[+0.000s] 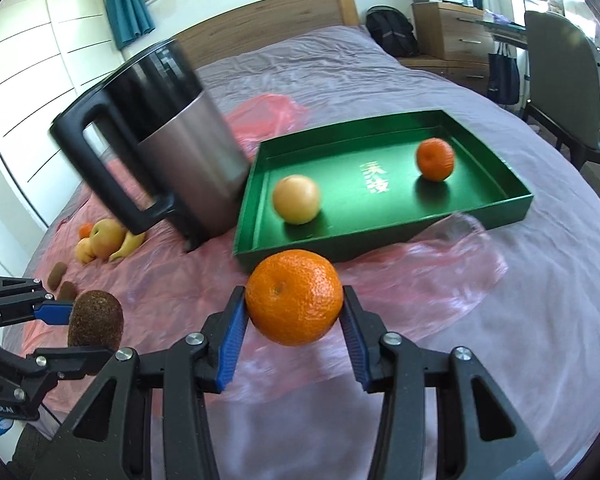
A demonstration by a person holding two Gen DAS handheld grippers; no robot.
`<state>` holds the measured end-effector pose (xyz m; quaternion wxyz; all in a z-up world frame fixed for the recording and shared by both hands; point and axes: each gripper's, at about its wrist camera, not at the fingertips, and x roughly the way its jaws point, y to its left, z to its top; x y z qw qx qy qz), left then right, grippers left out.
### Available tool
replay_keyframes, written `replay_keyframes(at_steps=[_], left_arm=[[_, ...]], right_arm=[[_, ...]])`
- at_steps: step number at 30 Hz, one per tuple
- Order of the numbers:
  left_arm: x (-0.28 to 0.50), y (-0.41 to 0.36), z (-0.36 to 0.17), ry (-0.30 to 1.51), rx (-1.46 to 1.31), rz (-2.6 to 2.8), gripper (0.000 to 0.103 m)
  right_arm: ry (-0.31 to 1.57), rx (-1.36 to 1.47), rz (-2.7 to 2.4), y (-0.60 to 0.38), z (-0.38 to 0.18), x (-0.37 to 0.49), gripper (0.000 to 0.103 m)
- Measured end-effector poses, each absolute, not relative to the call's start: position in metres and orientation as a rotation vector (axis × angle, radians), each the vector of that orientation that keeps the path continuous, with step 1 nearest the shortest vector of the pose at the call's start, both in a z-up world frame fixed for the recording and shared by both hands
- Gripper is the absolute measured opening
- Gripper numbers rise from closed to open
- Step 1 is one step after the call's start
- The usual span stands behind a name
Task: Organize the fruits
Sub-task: 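Carry the kiwi and mandarin to the green tray and release both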
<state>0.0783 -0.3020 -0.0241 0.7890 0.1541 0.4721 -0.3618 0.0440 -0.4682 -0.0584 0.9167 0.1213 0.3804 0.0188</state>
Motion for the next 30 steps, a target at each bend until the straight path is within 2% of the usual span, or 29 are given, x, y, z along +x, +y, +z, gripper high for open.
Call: replay_keyframes(at_steps=[10, 18, 22, 30], left_arm=[[0.140, -0.377, -0.030, 0.993, 0.307, -0.764, 0.038], [0.211, -0.419, -0.043, 1.007, 0.248, -0.672, 0.038], [0.239, -0.442, -0.055, 1.003, 0.263, -0.626, 0.032], [0.263, -0.452, -0.065, 0.996, 0.244, -0.604, 0.032]], right_arm=[[0.732, 0.240, -0.017, -0.531, -0.053, 0.097, 0.070], [0.725, 0.184, -0.061, -0.574, -0.045, 0.175, 0.070], [0.750, 0.169, -0.096, -0.594, -0.049, 0.215, 0.070], [0.883, 0.112, -0.139, -0.615, -0.082, 0.265, 0.071]])
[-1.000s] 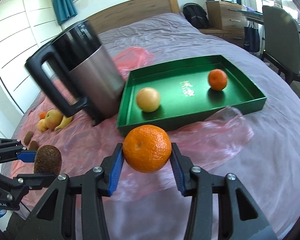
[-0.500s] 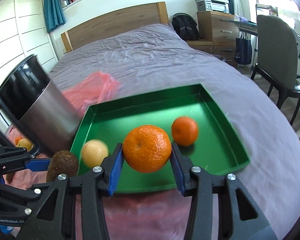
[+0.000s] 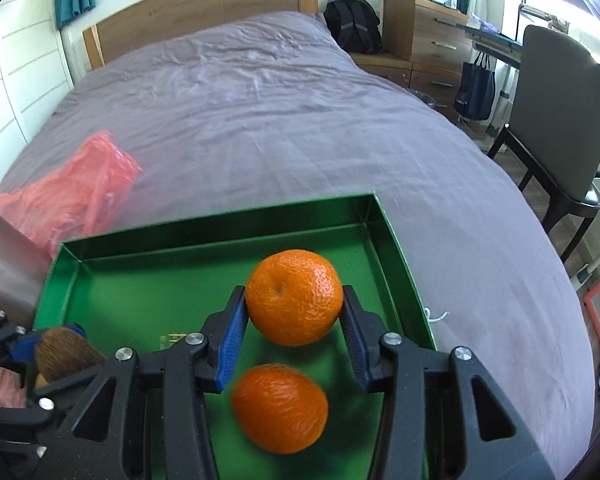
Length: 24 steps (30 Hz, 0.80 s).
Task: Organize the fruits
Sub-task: 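Carry the kiwi and mandarin to the green tray and release both, then withdraw both open tools from the tray toward the remaining fruit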
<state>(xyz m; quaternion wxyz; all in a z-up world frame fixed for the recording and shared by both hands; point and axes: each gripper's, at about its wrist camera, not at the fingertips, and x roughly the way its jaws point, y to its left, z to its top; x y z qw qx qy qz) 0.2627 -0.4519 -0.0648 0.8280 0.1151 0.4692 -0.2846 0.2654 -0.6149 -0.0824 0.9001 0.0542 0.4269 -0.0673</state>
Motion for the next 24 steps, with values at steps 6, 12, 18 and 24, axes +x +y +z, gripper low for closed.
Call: replay_keyframes(at_steps=[6, 12, 18, 24], left_arm=[[0.265, -0.455, -0.067, 0.994, 0.253, -0.602, 0.032], [0.261, -0.457, -0.066, 1.021, 0.254, -0.622, 0.032], [0.248, -0.451, -0.033, 0.976, 0.250, -0.636, 0.044], [0.211, -0.425, 0.042, 0.882, 0.216, -0.708, 0.052]], right_arm=[[0.910, 0.121, -0.140, -0.616, -0.094, 0.266, 0.071], [0.946, 0.112, -0.150, -0.615, -0.097, 0.268, 0.074], [0.925, 0.114, -0.172, -0.613, -0.075, 0.254, 0.097], [0.824, 0.087, -0.189, -0.601, -0.010, 0.212, 0.103]])
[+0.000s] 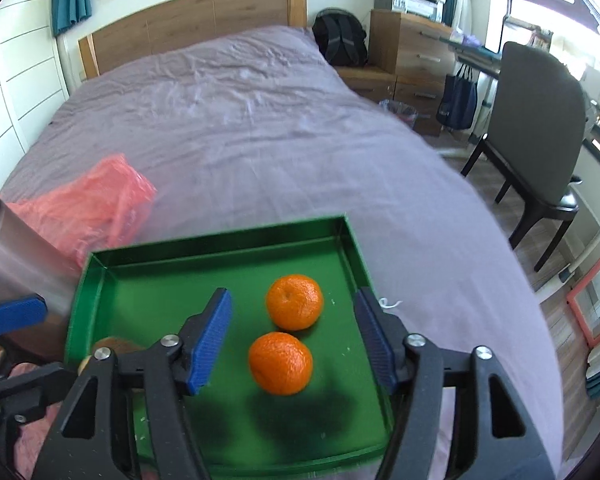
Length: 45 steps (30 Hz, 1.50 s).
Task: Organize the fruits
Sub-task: 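Withdraw both open tools from the tray toward the remaining fruit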
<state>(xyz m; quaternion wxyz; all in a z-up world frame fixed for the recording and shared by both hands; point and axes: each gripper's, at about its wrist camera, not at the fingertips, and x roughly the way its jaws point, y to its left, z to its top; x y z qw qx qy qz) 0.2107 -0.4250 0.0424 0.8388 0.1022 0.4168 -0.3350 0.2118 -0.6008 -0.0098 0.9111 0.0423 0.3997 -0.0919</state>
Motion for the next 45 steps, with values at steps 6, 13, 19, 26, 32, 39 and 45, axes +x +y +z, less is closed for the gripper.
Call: replay_keyframes(at_steps=[6, 13, 19, 26, 32, 39, 45], left_arm=[[0.167, -0.382, 0.107, 0.802, 0.201, -0.753, 0.063], [0.112, -0.317, 0.130, 0.766, 0.209, -0.720, 0.073], [0.073, -0.267, 0.122, 0.755, 0.197, -0.642, 0.073], [0.039, -0.217, 0.111, 0.739, 0.183, -0.579, 0.073], [0.024, -0.169, 0.103, 0.733, 0.138, -0.513, 0.073], [0.029, -0.103, 0.086, 0.752, 0.044, -0.384, 0.073], [0.027, -0.042, 0.064, 0.771, 0.000, -0.265, 0.073]], right_arm=[[0.734, 0.084, -0.177, -0.574, 0.049, 0.157, 0.103], [0.691, 0.084, -0.117, -0.529, 0.077, 0.092, 0.103], [0.678, 0.096, -0.066, -0.491, 0.079, 0.045, 0.103], [0.643, 0.094, -0.027, -0.452, 0.081, 0.007, 0.103], [0.636, 0.098, 0.014, -0.418, 0.081, -0.008, 0.103], [0.655, 0.074, 0.073, -0.375, 0.073, -0.012, 0.103], [0.675, 0.074, 0.110, -0.348, 0.063, -0.014, 0.103]])
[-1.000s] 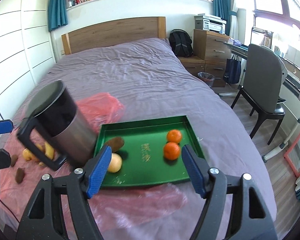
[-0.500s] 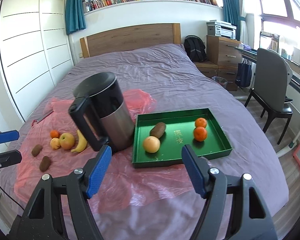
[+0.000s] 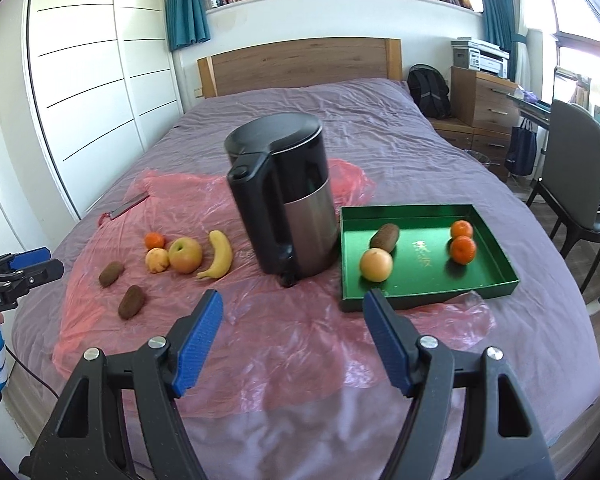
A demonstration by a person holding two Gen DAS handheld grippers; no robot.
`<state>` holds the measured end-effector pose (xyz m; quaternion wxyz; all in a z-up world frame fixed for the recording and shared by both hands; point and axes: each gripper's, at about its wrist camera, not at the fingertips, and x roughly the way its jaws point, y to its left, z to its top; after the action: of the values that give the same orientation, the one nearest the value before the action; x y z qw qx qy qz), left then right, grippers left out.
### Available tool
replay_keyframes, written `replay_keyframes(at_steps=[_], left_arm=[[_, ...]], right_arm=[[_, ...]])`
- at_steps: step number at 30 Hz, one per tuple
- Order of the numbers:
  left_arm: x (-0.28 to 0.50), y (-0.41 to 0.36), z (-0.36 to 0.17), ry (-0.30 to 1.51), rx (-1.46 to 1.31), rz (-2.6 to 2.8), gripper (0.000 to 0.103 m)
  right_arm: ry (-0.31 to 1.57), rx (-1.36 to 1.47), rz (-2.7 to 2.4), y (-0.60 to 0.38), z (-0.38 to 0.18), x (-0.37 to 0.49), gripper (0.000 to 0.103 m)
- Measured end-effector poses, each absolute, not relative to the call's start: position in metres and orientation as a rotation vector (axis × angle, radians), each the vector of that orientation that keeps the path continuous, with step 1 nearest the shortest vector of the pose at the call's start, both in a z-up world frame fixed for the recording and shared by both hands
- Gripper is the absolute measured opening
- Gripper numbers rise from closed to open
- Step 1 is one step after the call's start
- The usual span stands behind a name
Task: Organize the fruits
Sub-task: 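Withdraw both open tools from the tray toward the remaining fruit, then lower the left tool around a brown kiwi while the right tool approaches the banana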
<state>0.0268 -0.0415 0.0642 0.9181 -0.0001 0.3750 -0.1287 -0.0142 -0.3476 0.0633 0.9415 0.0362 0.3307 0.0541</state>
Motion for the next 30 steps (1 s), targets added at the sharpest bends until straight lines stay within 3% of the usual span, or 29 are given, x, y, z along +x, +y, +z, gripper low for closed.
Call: replay_keyframes(at_steps=[16, 30], left_arm=[[0.013, 0.082, 0.002, 0.845, -0.116, -0.027, 0.073], [0.039, 0.068, -0.039, 0.917, -0.109, -0.112, 0.073]], right_arm=[[0.741, 0.007, 0.243, -0.259, 0.034, 0.004, 0.103], [0.829, -0.038, 0.312, -0.202, -0.005, 0.051, 0.103]])
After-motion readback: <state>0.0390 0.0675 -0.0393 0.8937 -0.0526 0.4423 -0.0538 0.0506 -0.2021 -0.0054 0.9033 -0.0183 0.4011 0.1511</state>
